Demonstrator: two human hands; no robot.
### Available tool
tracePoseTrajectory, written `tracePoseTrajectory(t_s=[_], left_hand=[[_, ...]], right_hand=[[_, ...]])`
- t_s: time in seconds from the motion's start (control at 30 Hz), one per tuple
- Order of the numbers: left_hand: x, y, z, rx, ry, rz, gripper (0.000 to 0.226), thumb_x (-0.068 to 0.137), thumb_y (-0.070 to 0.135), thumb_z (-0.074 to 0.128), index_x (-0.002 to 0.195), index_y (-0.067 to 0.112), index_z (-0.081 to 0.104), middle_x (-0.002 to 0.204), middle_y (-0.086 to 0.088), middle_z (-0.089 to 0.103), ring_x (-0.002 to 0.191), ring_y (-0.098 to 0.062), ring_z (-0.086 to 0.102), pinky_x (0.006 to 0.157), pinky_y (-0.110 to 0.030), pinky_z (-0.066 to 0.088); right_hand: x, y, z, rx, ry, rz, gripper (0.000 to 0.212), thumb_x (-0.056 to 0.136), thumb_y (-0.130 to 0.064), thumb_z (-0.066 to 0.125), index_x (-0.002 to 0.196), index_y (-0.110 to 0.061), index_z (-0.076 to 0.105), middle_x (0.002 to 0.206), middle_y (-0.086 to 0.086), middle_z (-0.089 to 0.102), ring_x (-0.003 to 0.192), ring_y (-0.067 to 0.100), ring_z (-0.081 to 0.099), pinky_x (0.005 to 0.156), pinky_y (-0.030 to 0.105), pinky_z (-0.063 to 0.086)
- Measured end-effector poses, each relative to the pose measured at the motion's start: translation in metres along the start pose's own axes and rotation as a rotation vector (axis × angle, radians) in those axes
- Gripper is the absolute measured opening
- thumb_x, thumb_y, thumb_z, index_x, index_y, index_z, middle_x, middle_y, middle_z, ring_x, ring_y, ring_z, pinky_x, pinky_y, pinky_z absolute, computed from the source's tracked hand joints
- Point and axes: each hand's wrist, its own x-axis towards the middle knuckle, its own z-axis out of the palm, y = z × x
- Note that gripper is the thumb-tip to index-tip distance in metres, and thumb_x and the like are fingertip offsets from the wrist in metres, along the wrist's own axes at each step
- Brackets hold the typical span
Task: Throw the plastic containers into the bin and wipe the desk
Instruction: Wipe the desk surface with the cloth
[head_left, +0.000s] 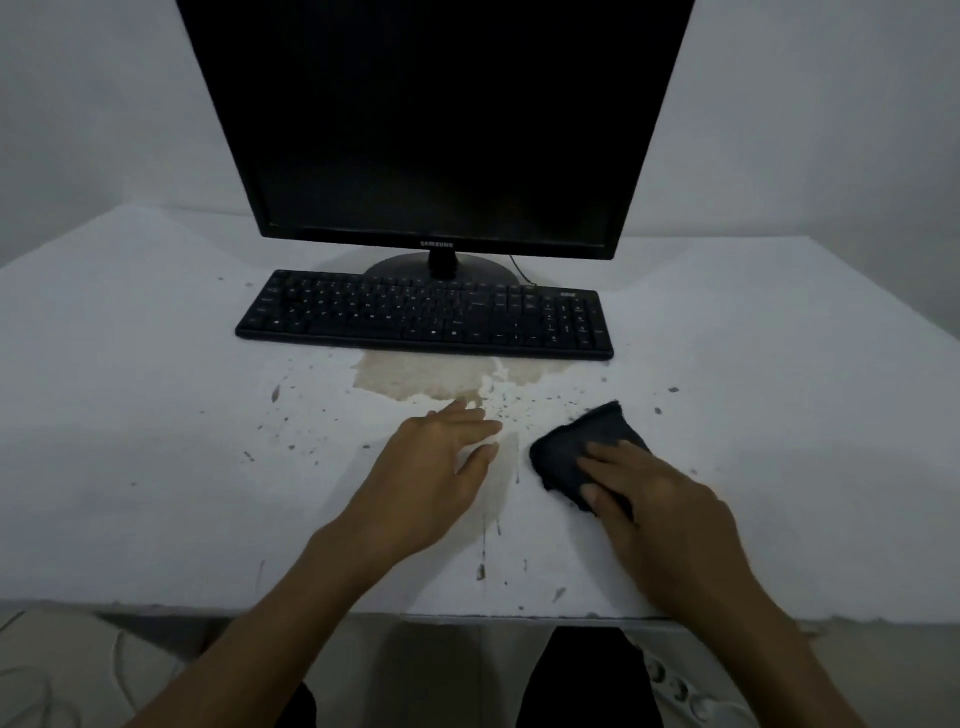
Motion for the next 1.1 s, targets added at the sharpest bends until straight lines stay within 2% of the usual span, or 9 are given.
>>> tracePoseTrajectory(t_s=[0.1,0.23,0.37,0.47,0.7,0.77,0.83,0.93,1.1], left_hand=[[0.01,0.003,0.009,0.022,-0.029,0.007,0.035,0.092,0.023,0.055,0.127,0.02,0.056,0.137,0.002,0.049,0.134,-0.006,0.034,0.111,-0.019,0.022],[0.017,0.003,0.013,0.06,-0.041,0.004,0.035,0.092,0.024,0.055,0.127,0.021,0.056,0.135,0.004,0.052,0.131,-0.006,0.038,0.11,-0.019,0.023],[0.021,0.004,0.015,0.083,-0.046,-0.014,0.035,0.092,0.025,0.054,0.127,0.019,0.056,0.135,0.004,0.053,0.129,-0.007,0.041,0.105,-0.012,0.02],[0.025,0.005,0.017,0.094,-0.057,-0.019,0.034,0.093,0.021,0.053,0.127,0.017,0.056,0.134,0.003,0.054,0.127,-0.008,0.044,0.102,-0.01,0.02],[0.027,0.001,0.017,0.116,-0.051,-0.031,0.034,0.094,0.014,0.051,0.128,0.018,0.056,0.134,0.002,0.053,0.129,-0.01,0.043,0.111,-0.022,0.026],[0.028,0.002,0.016,0.104,-0.049,-0.026,0.034,0.094,0.015,0.052,0.127,0.018,0.056,0.134,0.002,0.053,0.129,-0.009,0.043,0.11,-0.02,0.025],[0.026,0.003,0.016,0.098,-0.068,-0.021,0.033,0.094,0.015,0.051,0.127,0.018,0.056,0.134,0.003,0.054,0.127,-0.008,0.044,0.107,-0.016,0.023],[0.024,0.001,0.015,0.101,-0.091,-0.012,0.032,0.094,0.015,0.052,0.125,0.016,0.058,0.132,0.002,0.055,0.124,-0.007,0.046,0.102,-0.008,0.022],[0.03,0.0,0.011,0.083,-0.12,-0.039,0.033,0.093,0.018,0.054,0.125,0.018,0.058,0.13,0.004,0.057,0.12,-0.005,0.049,0.089,0.002,0.023]], right_hand=[[0.001,0.028,-0.008,0.044,0.007,0.183,0.028,0.09,-0.028,0.057,0.117,-0.025,0.065,0.128,-0.003,0.06,0.114,0.022,0.058,0.088,0.035,0.047],[0.012,0.049,-0.02,-0.009,0.09,0.438,0.022,0.093,-0.021,0.051,0.102,-0.011,0.068,0.109,0.01,0.066,0.086,0.03,0.059,0.067,0.033,0.043],[0.01,0.007,-0.002,-0.023,0.103,0.057,0.021,0.084,-0.02,0.057,0.094,-0.011,0.073,0.102,0.005,0.071,0.097,0.03,0.066,0.071,0.038,0.054],[0.025,0.009,0.004,0.097,0.016,0.006,0.025,0.093,-0.024,0.05,0.11,-0.016,0.067,0.116,0.001,0.065,0.113,0.021,0.057,0.083,0.033,0.048],[0.072,0.058,-0.004,-0.024,0.012,0.326,0.027,0.095,-0.028,0.043,0.093,-0.012,0.065,0.09,0.007,0.066,0.059,0.013,0.043,0.056,0.028,0.034],[0.059,0.055,-0.009,-0.065,0.012,0.3,0.027,0.095,-0.028,0.045,0.096,-0.012,0.066,0.097,0.007,0.066,0.066,0.018,0.051,0.058,0.029,0.038],[0.033,0.041,-0.01,-0.056,0.041,0.165,0.025,0.093,-0.028,0.05,0.106,-0.016,0.068,0.114,0.004,0.066,0.093,0.027,0.062,0.072,0.032,0.048],[-0.008,0.023,-0.013,0.01,0.014,0.011,0.029,0.08,-0.031,0.058,0.104,-0.021,0.072,0.114,-0.003,0.068,0.106,0.02,0.065,0.078,0.033,0.054],[-0.012,0.08,-0.035,0.001,0.035,0.333,0.03,0.09,-0.026,0.056,0.119,-0.022,0.063,0.13,0.0,0.058,0.117,0.026,0.055,0.091,0.035,0.043]])
